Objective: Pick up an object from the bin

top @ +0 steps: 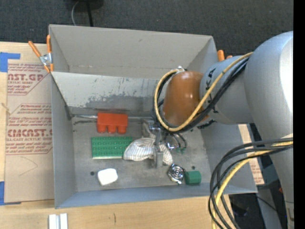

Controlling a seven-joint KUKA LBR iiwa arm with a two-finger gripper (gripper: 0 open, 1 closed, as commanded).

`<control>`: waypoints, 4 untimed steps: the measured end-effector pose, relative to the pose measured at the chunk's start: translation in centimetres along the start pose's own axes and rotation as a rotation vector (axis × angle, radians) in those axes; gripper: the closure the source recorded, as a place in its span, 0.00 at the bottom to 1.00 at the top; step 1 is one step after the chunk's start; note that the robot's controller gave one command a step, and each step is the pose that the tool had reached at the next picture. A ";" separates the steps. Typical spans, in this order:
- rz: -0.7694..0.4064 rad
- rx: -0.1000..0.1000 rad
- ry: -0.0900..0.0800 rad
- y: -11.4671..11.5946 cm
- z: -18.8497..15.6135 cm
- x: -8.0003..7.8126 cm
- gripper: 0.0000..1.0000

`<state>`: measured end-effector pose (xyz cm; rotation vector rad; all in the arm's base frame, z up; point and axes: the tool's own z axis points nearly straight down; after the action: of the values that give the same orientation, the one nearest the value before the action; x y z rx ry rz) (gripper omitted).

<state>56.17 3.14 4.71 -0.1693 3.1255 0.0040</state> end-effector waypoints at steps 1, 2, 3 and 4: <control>-0.042 0.002 0.002 1.3 -2.2 0.7 0.00; 0.053 -0.002 -0.003 2.2 -2.4 2.4 1.00; 0.054 -0.002 -0.003 2.2 -2.4 2.4 1.00; 0.054 -0.002 0.000 2.2 -2.8 2.5 1.00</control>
Offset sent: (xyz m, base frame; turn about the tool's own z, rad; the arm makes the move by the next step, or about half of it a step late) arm -0.0273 0.0188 0.0229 0.0534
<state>53.42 5.09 7.52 -0.0851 3.1293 0.0071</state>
